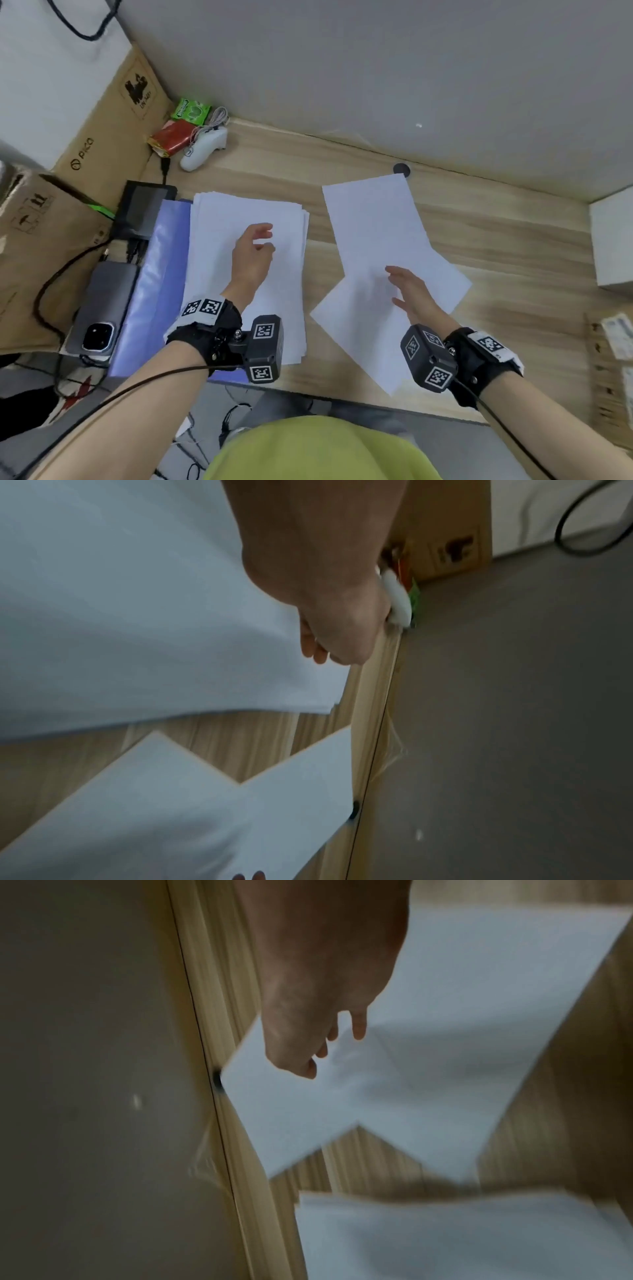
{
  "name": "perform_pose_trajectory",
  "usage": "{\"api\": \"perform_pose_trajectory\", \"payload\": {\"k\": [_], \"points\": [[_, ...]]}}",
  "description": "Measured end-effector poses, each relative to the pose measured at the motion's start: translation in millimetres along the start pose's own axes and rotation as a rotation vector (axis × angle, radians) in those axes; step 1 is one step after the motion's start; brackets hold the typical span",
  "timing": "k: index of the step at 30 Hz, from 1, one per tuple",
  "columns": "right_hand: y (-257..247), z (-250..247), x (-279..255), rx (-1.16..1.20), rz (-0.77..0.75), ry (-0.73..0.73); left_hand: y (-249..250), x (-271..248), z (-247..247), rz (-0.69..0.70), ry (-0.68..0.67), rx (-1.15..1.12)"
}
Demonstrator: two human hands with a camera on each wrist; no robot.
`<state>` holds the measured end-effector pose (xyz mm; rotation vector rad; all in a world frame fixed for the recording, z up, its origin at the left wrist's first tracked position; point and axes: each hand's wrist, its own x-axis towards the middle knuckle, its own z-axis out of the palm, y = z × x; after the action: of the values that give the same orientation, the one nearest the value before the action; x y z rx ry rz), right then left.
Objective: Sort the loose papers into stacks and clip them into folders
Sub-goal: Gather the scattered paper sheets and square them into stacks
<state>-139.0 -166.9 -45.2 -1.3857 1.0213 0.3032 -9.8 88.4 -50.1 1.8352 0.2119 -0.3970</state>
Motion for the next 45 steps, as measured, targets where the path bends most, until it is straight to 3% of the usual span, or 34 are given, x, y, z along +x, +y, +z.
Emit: {"api": "perform_pose_trajectory", "payload": {"k": [4,7,12,18,26,33,40,42,45], "points": [[30,-60,-13,0.075,0.035,0.176,9,-2,63,-0.056,-0.325,0.155],[56,-88,-23,0.167,0.081,0.284,13,-10,107,0.010,-0.502,0.303],[86,-110,-39,0.458,0.182,0.312,2,-4,158,0.224,-0.585,0.563],[91,-117,-38,0.570,0.179,0.261,-21,6,177,0.240,-0.735,0.939],[67,-114,-16,0.523,0.147,0.203,-33,0,158,0.379,-0.898,0.850],[56,-119,-2,0.552,0.165,0.218,-37,-7,140,0.420,-0.916,0.769],[43,-119,8,0.490,0.111,0.173,-40,-18,129,0.226,-0.957,0.621],[42,-120,10,0.445,0.118,0.157,-36,-23,131,0.166,-0.845,0.492],[43,-124,9,0.424,0.156,0.218,-29,-24,135,0.145,-0.507,0.400]]}}
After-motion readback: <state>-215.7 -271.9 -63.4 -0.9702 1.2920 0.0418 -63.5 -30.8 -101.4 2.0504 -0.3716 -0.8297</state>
